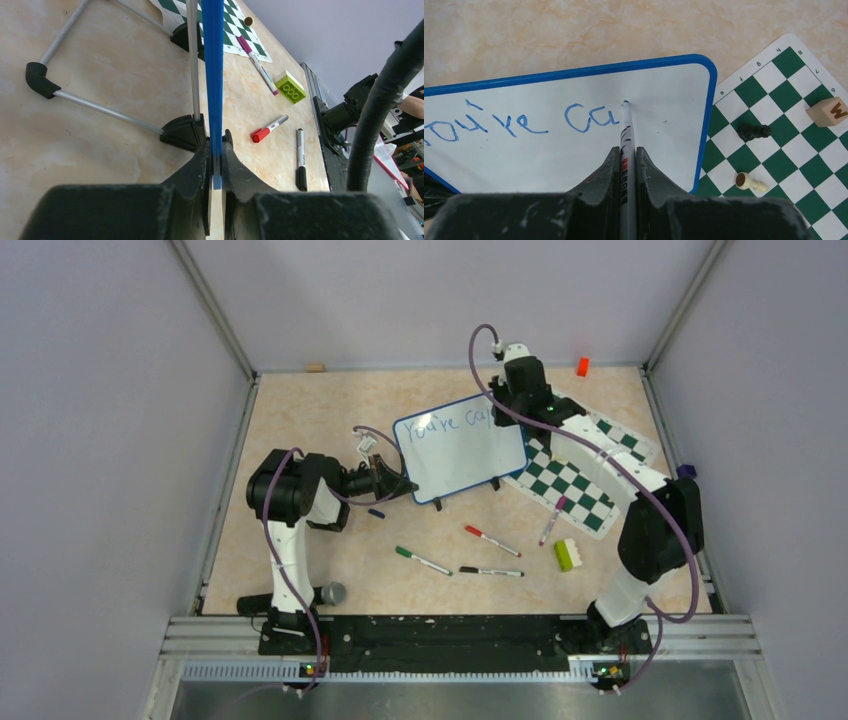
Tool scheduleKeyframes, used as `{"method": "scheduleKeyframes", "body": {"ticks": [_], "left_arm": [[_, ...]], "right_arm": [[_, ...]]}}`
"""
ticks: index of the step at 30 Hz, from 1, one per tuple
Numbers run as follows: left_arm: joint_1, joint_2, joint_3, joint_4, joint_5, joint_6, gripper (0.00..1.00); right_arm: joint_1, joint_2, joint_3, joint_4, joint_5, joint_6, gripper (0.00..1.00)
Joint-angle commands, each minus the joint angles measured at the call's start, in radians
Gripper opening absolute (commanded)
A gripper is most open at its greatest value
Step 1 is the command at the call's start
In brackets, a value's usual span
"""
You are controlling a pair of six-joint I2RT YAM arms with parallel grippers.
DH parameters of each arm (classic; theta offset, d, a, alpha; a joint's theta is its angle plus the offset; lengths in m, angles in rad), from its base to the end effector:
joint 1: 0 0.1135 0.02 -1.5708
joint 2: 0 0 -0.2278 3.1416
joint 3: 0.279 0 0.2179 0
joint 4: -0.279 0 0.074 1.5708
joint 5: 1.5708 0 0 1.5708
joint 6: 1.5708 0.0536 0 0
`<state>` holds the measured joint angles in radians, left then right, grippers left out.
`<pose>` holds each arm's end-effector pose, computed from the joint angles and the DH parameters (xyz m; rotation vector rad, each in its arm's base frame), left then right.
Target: Write a sentence on the whiteboard
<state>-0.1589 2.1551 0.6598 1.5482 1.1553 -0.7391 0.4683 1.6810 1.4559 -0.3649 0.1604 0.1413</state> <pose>0.3050 -0.0986 0.1042 0.5472 1.6964 -1.5349 0.3323 0.1585 0.2810 -0.2596 2.1420 0.1801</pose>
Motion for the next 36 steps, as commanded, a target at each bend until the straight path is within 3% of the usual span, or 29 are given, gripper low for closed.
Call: {"method": "scheduleKeyframes", "body": {"ticks": [1,15,27,36], "left_arm": [[-0.002,-0.028,-0.009,0.071,0.052,0.018,0.05],[-0.002,-0.025,-0.008,0.072,0.051,0.017,0.05],[-0.002,-0.028,-0.009,0.072,0.052,0.018,0.05],[-0.002,-0.028,-0.009,0.072,0.051,0.017,0.05]], "right_arm": [[-0.015,0.018,0.053,0.02,0.043,0.004,0.0],[-0.036,-0.007,0.018,-0.002,0.037,0.014,0.0],[-0.037,-0.024,0.007,-0.006,-0.067,-0.001,0.0],[-0.036,-0.022,0.009,-0.015,-0.032,0.006,0.0]]}}
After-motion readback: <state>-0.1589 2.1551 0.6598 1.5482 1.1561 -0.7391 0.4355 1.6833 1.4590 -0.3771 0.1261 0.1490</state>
